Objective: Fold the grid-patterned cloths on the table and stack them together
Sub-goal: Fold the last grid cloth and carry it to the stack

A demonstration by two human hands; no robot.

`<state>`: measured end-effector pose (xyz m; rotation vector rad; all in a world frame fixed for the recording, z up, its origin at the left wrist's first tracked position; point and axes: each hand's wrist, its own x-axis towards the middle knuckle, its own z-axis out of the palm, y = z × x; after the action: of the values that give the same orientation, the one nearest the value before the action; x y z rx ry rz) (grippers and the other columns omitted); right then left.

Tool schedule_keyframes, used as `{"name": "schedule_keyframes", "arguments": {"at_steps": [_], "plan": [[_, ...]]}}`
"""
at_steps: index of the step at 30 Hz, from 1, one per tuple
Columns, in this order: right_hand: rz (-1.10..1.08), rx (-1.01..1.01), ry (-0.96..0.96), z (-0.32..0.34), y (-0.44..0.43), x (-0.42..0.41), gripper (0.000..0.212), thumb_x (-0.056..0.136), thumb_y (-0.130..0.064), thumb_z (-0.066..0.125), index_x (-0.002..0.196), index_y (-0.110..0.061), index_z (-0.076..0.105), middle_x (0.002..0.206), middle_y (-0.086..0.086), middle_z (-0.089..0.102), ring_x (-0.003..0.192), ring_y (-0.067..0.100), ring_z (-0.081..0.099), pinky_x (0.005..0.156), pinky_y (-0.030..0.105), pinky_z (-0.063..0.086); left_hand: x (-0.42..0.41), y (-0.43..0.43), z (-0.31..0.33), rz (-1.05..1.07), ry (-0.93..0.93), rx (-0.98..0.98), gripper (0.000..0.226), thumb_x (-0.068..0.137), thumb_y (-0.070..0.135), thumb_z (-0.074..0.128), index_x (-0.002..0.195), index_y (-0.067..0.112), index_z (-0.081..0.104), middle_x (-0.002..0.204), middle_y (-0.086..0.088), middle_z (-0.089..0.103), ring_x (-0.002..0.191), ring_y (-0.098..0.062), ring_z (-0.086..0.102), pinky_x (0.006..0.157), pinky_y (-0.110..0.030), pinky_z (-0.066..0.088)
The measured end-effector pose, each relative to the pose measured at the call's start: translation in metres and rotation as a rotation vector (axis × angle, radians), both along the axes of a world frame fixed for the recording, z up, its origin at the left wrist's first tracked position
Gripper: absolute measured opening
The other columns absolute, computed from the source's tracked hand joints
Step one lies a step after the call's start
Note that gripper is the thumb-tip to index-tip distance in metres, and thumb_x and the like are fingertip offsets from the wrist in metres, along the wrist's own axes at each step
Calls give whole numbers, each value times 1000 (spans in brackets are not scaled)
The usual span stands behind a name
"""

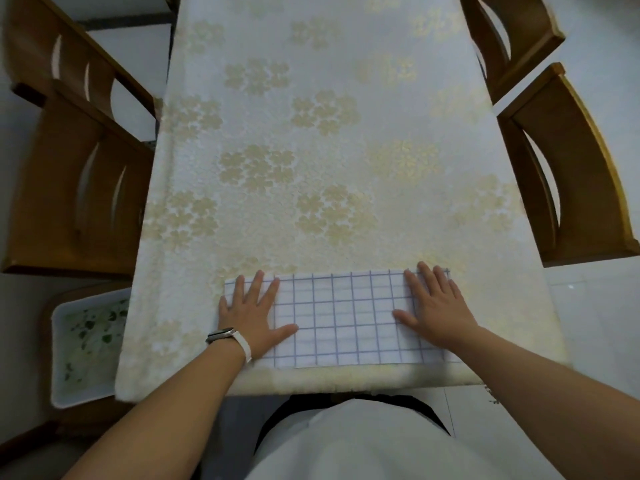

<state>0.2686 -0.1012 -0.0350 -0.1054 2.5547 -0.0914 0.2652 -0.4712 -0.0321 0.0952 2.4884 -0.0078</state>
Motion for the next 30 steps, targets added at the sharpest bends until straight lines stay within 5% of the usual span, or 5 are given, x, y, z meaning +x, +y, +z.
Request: {"name": "schedule_keyframes", "arguments": {"at_steps": [9, 14, 19, 30], "plan": [[6, 16, -64, 11, -9, -7, 92, 89, -73, 33, 155, -24, -9, 162, 8, -17, 149, 34, -13, 120, 48, 3, -3, 2, 3, 0, -34, 1, 102, 68, 91, 26, 146, 43, -20, 156, 10, -27, 144, -31, -21, 115, -55, 6], [80, -8, 19, 30, -46, -23, 77, 90, -52, 48, 152, -18, 18, 160, 10, 13, 147, 28, 14, 119, 43, 17, 5, -13, 13, 118, 108, 111, 83, 85, 69, 40, 152, 29, 11, 161, 1, -1, 147, -24, 5, 116, -43, 20], [351, -170, 58, 39, -132, -39, 53, 87, -36, 50, 135, -15, 44, 134, 9, 47, 121, 29, 46, 101, 38, 38, 45, -37, 25, 406, 200, 237, 55, 89, 43, 52, 139, 22, 43, 149, -3, 33, 132, -24, 35, 106, -36, 34], [623, -272, 26, 30, -307, -78, 46, 84, -21, 52, 129, -10, 48, 123, 15, 46, 113, 36, 47, 90, 42, 46, 82, -60, 26, 679, 175, 406, 52, 76, 39, 46, 122, 18, 58, 121, -6, 55, 113, -27, 52, 95, -37, 44]]}}
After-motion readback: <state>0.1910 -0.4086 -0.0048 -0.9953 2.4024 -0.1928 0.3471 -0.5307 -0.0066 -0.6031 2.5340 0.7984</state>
